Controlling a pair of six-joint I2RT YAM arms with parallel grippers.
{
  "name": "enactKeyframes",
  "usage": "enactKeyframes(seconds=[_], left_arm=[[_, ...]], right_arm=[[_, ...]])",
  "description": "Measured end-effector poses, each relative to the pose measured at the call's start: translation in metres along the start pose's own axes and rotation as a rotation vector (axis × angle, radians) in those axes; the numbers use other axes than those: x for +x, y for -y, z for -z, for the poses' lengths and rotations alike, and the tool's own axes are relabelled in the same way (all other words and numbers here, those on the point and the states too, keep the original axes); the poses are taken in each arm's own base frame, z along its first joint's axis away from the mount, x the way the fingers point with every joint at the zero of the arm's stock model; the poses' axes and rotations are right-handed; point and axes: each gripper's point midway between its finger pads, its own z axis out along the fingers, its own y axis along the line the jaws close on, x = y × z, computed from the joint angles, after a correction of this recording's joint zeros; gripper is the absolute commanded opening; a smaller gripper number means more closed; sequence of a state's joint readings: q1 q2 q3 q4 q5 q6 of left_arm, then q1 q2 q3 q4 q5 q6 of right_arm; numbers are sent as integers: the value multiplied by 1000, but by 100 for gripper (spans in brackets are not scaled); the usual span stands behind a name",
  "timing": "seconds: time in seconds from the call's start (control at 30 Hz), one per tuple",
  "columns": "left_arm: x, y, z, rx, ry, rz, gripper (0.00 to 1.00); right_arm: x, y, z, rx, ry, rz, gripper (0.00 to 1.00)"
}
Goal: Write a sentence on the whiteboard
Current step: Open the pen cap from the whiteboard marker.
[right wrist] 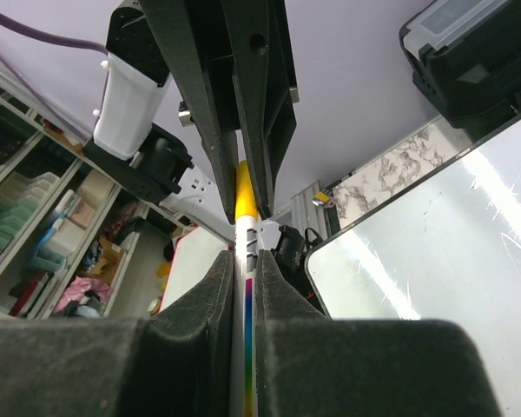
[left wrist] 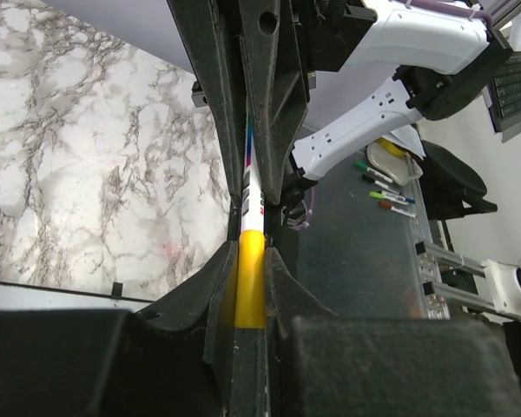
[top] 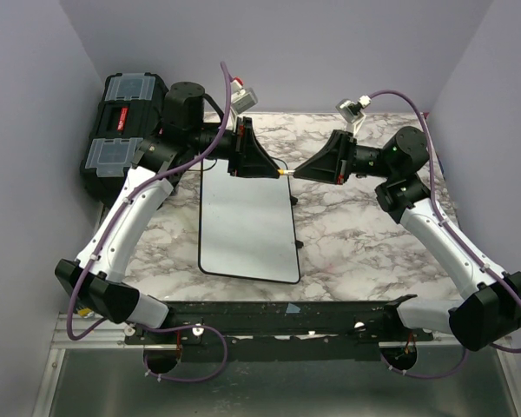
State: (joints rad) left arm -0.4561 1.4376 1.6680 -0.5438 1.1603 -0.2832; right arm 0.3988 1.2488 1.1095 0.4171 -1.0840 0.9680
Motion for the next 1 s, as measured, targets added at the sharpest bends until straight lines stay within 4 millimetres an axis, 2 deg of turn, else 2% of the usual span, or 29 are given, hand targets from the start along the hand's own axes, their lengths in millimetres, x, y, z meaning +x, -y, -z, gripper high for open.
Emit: enactKeyframes(seconds=[0.6,1.0], left_arm=[[1,-8,-4,3,-30,22,0],[3,-9,8,66,9,32,0]], right_arm=[[4,7,7,97,91,28,1],[7,3,4,115,120,19,1]])
